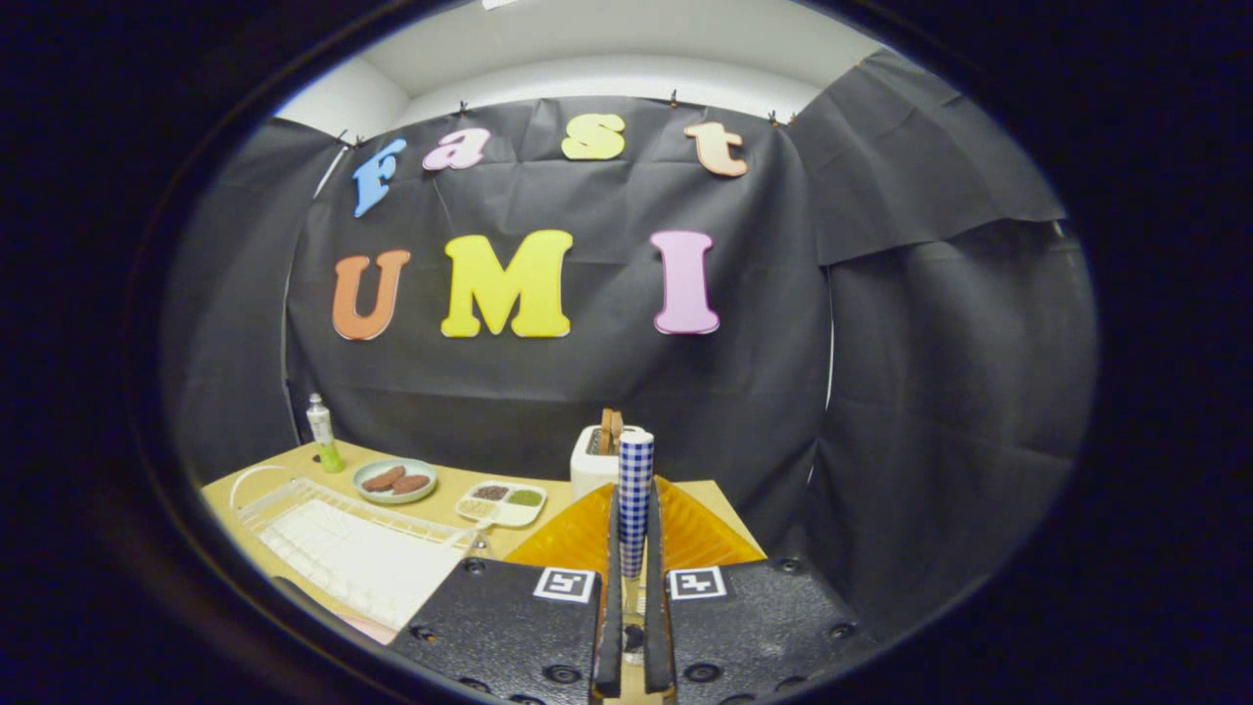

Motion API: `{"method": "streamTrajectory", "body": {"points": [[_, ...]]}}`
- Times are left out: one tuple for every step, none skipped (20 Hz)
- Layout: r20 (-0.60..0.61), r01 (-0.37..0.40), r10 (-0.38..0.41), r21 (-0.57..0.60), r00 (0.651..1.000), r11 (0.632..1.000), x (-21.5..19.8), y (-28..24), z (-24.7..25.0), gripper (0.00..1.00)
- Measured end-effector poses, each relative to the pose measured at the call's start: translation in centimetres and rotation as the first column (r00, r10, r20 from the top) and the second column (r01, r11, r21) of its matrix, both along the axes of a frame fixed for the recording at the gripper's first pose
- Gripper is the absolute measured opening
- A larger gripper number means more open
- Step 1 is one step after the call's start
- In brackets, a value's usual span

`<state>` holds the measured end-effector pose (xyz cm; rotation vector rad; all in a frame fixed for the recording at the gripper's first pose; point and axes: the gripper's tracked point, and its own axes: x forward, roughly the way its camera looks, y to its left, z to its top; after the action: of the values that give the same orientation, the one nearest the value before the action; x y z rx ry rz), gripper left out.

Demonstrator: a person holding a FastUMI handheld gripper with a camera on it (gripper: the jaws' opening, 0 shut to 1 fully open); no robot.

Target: Take the plate from the dish rack, then take the spoon from the basket and place it into the plate.

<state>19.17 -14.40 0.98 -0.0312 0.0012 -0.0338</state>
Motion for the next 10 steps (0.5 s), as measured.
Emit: {"method": "streamTrajectory", "body": {"points": [[0.011,-0.019,0.019,-0.002,1.000,1.000,-1.6,1.0,0.3,0.14],[0.015,-0.033,0.033,0.001,0.999,0.999,-3.1,2.1,0.6,0.14],[0.010,-0.047,0.047,0.003,0.999,0.999,-4.3,2.9,0.6,0.14],[0.013,-0.065,0.065,0.011,0.998,0.998,-5.6,3.9,0.5,0.14],[0.020,-0.079,0.079,0.027,0.997,0.997,-7.0,5.0,0.3,0.14],[0.019,-0.092,0.092,0.035,0.996,0.995,-8.2,6.0,-0.1,0.14],[0.017,-0.103,0.102,0.048,0.995,0.994,-9.3,6.8,-0.9,0.14],[0.015,-0.115,0.114,0.062,0.993,0.991,-10.3,7.8,-1.6,0.14],[0.011,-0.126,0.126,0.073,0.992,0.989,-11.1,8.7,-2.3,0.14],[0.004,-0.137,0.137,0.085,0.990,0.987,-11.8,9.7,-3.2,0.14]]}}
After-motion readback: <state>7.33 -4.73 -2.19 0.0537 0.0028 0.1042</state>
